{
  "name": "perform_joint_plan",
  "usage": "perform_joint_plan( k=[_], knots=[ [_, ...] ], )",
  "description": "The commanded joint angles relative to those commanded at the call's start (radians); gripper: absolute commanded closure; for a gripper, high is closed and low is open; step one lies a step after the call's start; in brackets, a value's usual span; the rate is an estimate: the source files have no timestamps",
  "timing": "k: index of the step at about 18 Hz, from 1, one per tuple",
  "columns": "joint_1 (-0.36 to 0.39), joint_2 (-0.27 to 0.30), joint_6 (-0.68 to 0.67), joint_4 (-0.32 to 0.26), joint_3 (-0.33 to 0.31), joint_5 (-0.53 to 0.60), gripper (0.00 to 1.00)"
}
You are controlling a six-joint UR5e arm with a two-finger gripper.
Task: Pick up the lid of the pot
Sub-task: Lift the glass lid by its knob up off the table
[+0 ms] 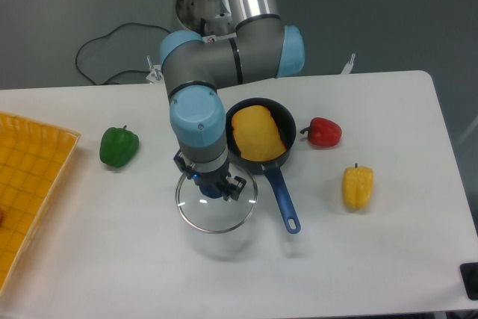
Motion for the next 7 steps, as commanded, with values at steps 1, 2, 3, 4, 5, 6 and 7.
perform_joint_plan(
  k=[1, 2, 3, 4, 5, 6, 7],
  knots=[
    [0.0, 0.002, 0.002, 0.0, 0.0, 0.0, 0.49],
    [0.0, 0.002, 0.002, 0.0, 0.0, 0.002, 0.49],
    [0.003, 0.002, 0.003, 0.0, 0.0, 0.0, 0.49],
    [0.005, 0.002, 0.003, 0.0, 0.0, 0.0, 0.49],
    [0.005, 0.002, 0.006, 0.0, 0.0, 0.0, 0.49],
    [0.005, 0.003, 0.008, 0.0, -0.002, 0.0, 0.49],
    [0.005, 0.005, 0.008, 0.0, 0.0, 0.0, 0.49]
  ],
)
